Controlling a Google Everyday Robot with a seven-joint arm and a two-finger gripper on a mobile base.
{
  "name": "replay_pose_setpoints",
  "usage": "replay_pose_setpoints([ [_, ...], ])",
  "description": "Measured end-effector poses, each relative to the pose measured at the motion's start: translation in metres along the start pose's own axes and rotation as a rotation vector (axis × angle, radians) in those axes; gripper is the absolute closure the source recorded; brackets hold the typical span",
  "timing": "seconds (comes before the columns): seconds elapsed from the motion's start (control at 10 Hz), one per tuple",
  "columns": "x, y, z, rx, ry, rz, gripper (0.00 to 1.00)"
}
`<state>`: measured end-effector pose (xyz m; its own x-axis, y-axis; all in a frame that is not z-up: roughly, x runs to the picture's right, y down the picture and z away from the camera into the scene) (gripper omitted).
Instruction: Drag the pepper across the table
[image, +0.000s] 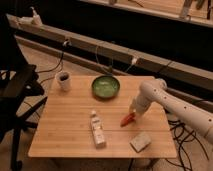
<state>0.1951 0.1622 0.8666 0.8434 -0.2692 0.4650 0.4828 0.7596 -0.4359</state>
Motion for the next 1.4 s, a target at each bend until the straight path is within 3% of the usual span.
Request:
replay_pose_setpoints([
  [0.4, -0.002, 0.000, 0.006, 0.003, -0.006, -0.010, 1.00],
  [0.7, -0.004, -0.001, 0.004, 0.003, -0.003, -0.018, 1.00],
  [1.0, -0.021, -0.003, -0.002, 0.004, 0.029, -0.033, 1.00],
  [1.2, -0.015, 0.006, -0.011, 0.011, 0.054, 0.000, 1.00],
  [1.4, 0.007, 0.026, -0.024, 0.020, 0.076, 0.057, 1.00],
])
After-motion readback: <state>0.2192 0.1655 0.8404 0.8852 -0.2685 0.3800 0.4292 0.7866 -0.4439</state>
